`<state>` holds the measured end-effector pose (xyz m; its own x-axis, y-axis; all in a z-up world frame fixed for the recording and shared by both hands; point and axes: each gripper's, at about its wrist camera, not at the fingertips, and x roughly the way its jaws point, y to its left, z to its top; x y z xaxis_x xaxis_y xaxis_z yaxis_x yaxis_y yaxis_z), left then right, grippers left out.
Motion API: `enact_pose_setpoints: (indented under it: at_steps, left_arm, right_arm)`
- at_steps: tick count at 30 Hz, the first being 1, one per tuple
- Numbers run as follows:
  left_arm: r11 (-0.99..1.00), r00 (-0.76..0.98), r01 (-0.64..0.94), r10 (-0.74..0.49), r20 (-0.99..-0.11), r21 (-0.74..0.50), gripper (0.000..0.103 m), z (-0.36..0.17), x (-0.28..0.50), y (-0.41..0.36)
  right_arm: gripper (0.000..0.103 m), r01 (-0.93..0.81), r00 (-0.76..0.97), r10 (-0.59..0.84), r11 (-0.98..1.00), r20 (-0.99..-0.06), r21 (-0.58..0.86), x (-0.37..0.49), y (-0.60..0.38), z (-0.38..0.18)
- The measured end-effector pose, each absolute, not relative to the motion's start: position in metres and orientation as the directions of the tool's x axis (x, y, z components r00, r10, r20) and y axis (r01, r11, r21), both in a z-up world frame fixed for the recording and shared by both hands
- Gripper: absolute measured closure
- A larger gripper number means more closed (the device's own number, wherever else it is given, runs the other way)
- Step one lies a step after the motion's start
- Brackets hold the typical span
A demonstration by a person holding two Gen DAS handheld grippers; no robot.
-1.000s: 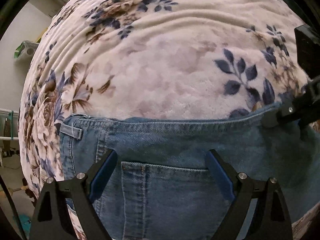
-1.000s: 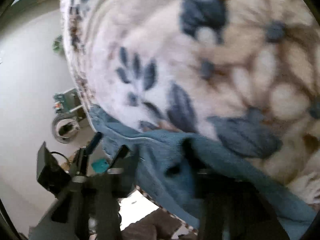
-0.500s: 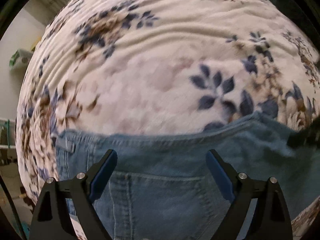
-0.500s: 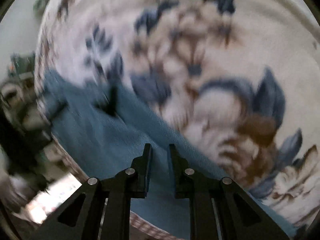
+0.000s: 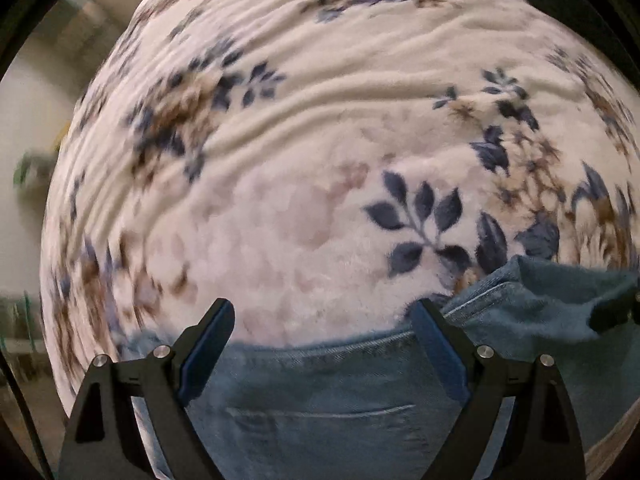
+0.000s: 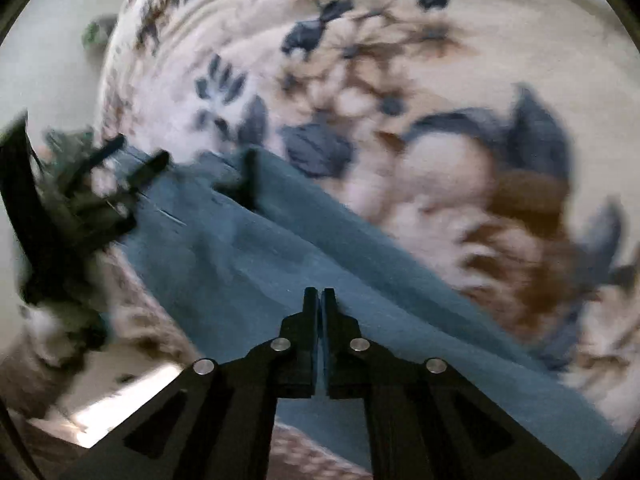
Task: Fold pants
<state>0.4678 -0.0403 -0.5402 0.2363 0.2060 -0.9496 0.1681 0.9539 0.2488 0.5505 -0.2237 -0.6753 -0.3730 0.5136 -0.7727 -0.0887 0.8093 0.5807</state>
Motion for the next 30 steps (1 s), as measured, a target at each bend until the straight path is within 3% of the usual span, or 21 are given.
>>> enact_pose_setpoints:
  at_steps: [2,3,7,11,12,14,17,21,26,30]
  left_arm:
    - [0.923,0.237,0.283,0.197,-0.951,0.262,0.012,-0.542,0.469,-0.044]
    - [0.91,0.229,0.326,0.188,-0.955,0.257,0.012,-0.543,0.47,-0.046]
    - [0.797,0.12,0.584,0.101,-0.988,0.152,0.012,-0.563,0.465,-0.066]
    - [0.741,0.007,0.67,0.058,-0.998,0.047,0.016,-0.593,0.47,-0.076]
    - [0.744,-0.01,0.668,0.028,-1.0,0.014,0.023,-0.594,0.472,-0.075]
    - [0.753,-0.044,0.654,-0.055,-0.998,-0.07,0.074,-0.591,0.474,-0.073]
    - [0.768,-0.008,0.636,-0.084,-0.996,-0.07,0.091,-0.579,0.468,-0.073]
    - [0.841,0.063,0.539,-0.091,-0.994,-0.043,0.091,-0.566,0.452,-0.069]
    - [0.928,0.108,0.36,-0.141,-0.984,-0.093,0.091,-0.557,0.436,-0.056]
    - [0.947,0.119,0.302,-0.153,-0.981,-0.111,0.092,-0.557,0.434,-0.05]
  right_arm:
    - [0.046,-0.046,-0.354,0.573,0.779,-0.739,0.625,0.558,-0.211,-0.68]
    - [0.039,-0.033,-0.344,0.59,0.77,-0.73,0.637,0.562,-0.204,-0.685]
    - [0.038,0.04,-0.341,0.632,0.75,-0.696,0.661,0.569,-0.176,-0.708]
    - [0.038,0.091,-0.334,0.677,0.716,-0.656,0.693,0.572,-0.166,-0.717]
    - [0.038,0.103,-0.333,0.688,0.707,-0.645,0.7,0.571,-0.164,-0.719]
    - [0.038,0.121,-0.339,0.704,0.69,-0.624,0.713,0.57,-0.157,-0.722]
    - [0.038,0.123,-0.345,0.72,0.67,-0.602,0.732,0.569,-0.15,-0.72]
    - [0.038,0.121,-0.351,0.74,0.644,-0.574,0.756,0.563,-0.148,-0.715]
    - [0.038,0.099,-0.368,0.718,0.662,-0.59,0.743,0.562,-0.138,-0.713]
    - [0.038,0.108,-0.374,0.712,0.67,-0.594,0.735,0.569,-0.127,-0.722]
